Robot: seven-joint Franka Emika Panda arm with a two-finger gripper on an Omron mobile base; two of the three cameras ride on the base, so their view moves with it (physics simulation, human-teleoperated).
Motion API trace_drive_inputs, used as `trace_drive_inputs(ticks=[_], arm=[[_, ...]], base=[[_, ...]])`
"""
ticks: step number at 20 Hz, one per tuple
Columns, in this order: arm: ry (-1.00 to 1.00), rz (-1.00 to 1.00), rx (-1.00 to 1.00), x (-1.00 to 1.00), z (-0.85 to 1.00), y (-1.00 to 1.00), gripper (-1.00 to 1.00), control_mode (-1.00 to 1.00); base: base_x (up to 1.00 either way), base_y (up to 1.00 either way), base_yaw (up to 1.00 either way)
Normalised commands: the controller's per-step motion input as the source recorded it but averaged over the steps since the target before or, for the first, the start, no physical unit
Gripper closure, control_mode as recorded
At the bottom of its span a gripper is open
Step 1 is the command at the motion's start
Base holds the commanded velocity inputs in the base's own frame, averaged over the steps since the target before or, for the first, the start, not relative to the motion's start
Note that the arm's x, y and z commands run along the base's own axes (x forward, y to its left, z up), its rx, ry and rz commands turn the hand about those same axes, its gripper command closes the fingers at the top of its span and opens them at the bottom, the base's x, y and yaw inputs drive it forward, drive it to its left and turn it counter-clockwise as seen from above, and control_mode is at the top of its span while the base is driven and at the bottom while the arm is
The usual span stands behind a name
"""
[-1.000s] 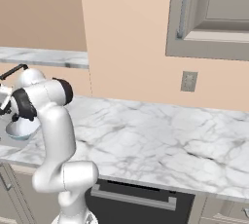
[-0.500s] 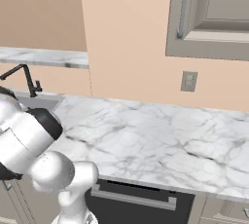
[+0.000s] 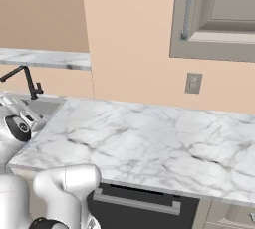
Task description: Dump the onion and potato from the bowl so the bowl can be washed. Place the bowl in the sink after clearing the leftovers.
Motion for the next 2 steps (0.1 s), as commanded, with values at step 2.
trace_drive_inputs(ticks=[2], arm=[[0.0, 0.0, 0.0, 0.0, 0.0, 0.0, -1.0, -1.0]], base=[[0.0, 0.0, 0.0]])
